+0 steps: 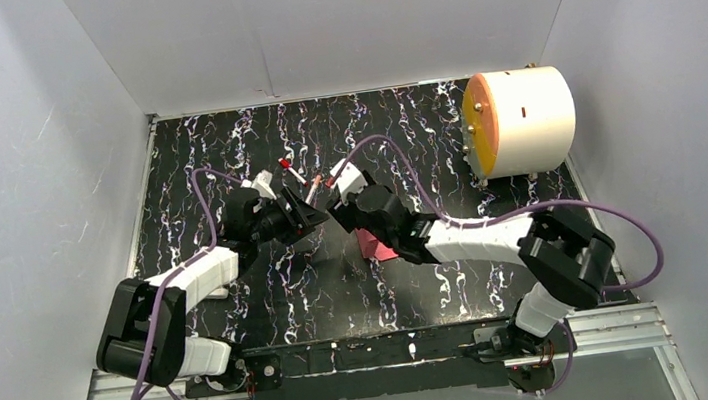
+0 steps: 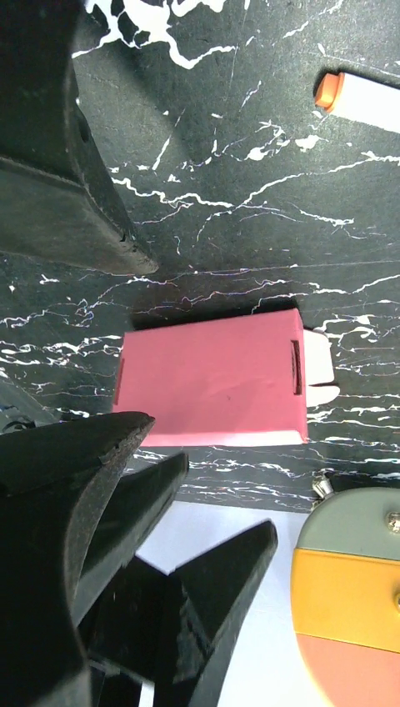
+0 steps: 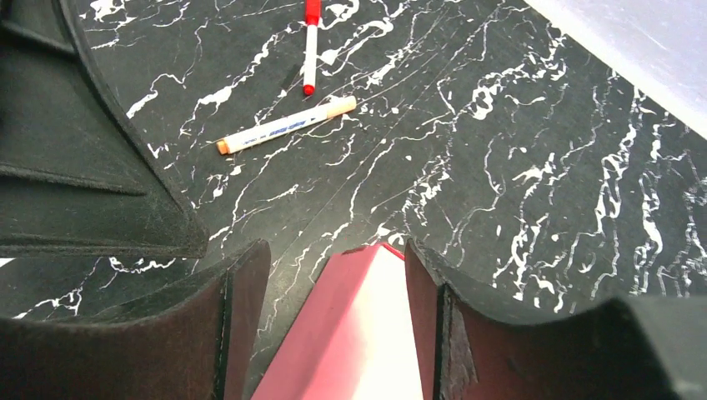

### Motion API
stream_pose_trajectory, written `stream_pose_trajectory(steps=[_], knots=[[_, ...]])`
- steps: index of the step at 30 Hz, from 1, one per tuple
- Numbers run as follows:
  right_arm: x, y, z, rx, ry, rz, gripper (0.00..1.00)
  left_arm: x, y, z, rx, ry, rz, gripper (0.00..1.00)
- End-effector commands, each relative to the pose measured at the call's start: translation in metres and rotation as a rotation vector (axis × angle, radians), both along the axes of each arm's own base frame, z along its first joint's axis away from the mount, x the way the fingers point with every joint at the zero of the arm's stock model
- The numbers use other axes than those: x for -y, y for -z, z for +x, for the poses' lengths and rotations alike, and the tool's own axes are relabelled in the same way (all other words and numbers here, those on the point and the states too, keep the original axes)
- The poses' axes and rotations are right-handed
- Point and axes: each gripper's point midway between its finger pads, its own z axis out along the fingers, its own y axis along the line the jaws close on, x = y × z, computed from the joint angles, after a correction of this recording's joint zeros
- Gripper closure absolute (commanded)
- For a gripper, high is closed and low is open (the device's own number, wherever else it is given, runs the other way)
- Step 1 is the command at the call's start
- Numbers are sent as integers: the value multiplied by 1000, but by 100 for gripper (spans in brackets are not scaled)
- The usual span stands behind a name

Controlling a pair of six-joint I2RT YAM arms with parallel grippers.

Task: Fold the paper box

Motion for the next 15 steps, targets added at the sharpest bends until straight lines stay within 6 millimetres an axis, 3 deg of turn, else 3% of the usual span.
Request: stream_pose_trajectory(steps=[1,8,15], knots=[[21,-16,-5,-98,107,-25,29,0,-15,0,23,3,-17,41],[62,4,-1,-280,212,-19,25,19,-28,0,38,46,-53,37],[92,7,3,-370,204,171,25,62,-32,10,72,109,-15,31]])
